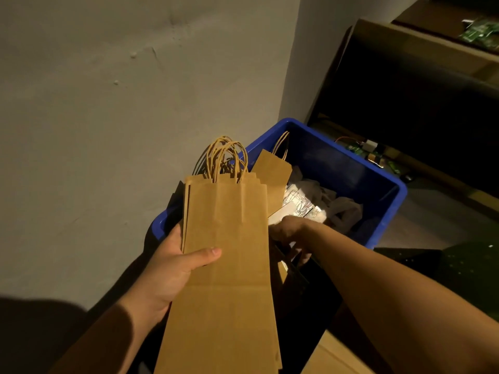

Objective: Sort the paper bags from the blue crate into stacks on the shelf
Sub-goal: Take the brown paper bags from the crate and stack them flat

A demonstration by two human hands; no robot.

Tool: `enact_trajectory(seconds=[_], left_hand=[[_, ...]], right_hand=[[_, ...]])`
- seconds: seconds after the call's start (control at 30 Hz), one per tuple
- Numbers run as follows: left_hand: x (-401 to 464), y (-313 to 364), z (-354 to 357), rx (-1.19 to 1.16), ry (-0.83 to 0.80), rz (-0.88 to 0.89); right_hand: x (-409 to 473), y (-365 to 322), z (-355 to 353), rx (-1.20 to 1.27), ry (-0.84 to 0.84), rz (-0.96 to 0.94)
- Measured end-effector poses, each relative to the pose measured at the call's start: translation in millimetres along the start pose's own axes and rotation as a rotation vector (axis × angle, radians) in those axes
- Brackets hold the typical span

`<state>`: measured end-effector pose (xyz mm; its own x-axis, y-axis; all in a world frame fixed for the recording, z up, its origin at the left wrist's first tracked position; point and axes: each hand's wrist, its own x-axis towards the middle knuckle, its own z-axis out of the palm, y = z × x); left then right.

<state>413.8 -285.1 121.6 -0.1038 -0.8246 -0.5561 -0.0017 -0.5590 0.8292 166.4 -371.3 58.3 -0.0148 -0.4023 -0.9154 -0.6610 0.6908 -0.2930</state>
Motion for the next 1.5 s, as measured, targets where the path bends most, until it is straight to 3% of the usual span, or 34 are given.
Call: enact_trajectory(seconds=[0.1, 0.27, 0.47, 0.6, 0.87, 1.1, 1.33, 1.5], left_hand=[[1.3, -2.5, -0.8, -0.012, 0.006, -0.002], [1.5, -4.9, -0.8, -0.023, 0.001, -0.003], [0.1, -4.0, 3.2, -0.029, 0.009, 0.031], [-1.8, -4.3, 4.0, -0.01, 0.025, 0.04], [-2.0, -7.5, 5.3, 0.014, 0.063, 0.055], [-2.1, -6.5, 9.0, 0.02, 0.073, 0.067], [-6.2, 1.9, 14.3, 0.103, 0.057, 0.102], [-5.5, 2.3, 16.5, 0.064, 0.046, 0.137]], right_hand=[[0.8, 3.5, 10.1, -0.232, -0.173, 0.005], [-15.3, 9.7, 15.2, -0.101, -0.201, -0.068], [-7.8, 24.7, 14.8, 0.208, 0.026, -0.173], [-16.6, 24.7, 12.5, 0.278, 0.164, -0.25], [-56.2, 47.9, 8.3, 0.762, 0.545, -0.451], [-93.8, 63.2, -8.8, 0.89, 0.879, -0.53], [-115.8, 60.7, -20.4, 0.991, 0.841, -0.602], [-123.1, 48.9, 3.1, 0.834, 0.584, -0.654]])
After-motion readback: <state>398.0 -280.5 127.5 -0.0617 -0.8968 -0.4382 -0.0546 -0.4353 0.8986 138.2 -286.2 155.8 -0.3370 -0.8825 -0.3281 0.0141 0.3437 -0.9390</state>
